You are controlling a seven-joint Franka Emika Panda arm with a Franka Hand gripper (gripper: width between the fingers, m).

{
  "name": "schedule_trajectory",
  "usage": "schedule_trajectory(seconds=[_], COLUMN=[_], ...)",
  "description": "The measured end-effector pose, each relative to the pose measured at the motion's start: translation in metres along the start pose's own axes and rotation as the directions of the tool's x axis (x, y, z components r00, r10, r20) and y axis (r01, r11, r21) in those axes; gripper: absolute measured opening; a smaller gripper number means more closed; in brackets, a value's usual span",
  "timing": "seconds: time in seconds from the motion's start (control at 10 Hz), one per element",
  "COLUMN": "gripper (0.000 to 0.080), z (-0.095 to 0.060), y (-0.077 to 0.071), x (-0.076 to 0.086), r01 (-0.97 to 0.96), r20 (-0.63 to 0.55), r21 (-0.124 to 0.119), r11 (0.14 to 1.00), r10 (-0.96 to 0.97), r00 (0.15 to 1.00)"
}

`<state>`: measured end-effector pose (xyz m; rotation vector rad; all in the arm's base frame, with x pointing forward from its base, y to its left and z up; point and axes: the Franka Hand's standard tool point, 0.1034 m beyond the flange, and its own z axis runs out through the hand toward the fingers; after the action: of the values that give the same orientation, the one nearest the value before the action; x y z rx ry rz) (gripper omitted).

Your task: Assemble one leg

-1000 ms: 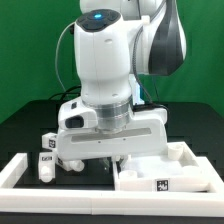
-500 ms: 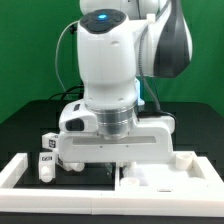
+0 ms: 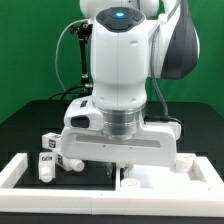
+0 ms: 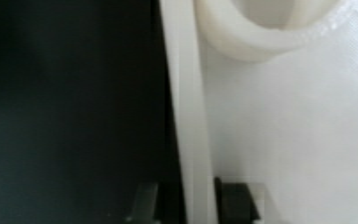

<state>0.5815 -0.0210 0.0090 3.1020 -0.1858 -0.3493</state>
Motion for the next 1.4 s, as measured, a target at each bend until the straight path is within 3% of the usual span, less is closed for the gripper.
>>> schedule_trajectory(seconds=[0.1, 0.2, 0.5, 0.6, 0.7, 0.9, 1.3, 1.4], gripper=[0.0137, 0.0137, 0.0578, 0.0578, 0.0635, 0.0645, 0.0649, 0.0649], z=[0.0, 0.001, -0.015, -0.021, -0.027, -0.03, -0.028, -0.028], y=[0.0, 0.0, 0.005, 0.012, 0.015, 0.007, 0.007, 0.005], x=[0.0, 0.0, -0.006, -0.015, -0.032, -0.058, -0.055, -0.065], r01=[0.001, 0.001, 0.035, 0.047, 0.042, 0.04, 0.041, 0.023], r20=[0.0, 0.001, 0.014, 0.032, 0.044, 0.03, 0.032, 0.075], r21=[0.002, 0.002, 0.013, 0.02, 0.025, 0.021, 0.021, 0.007], r11=[1.0, 1.0, 0.999, 0.999, 0.999, 0.999, 0.999, 1.0], r10=[-0.001, -0.001, -0.035, -0.048, -0.043, -0.041, -0.041, -0.023], r00=[1.0, 1.0, 0.999, 0.998, 0.998, 0.999, 0.999, 0.997])
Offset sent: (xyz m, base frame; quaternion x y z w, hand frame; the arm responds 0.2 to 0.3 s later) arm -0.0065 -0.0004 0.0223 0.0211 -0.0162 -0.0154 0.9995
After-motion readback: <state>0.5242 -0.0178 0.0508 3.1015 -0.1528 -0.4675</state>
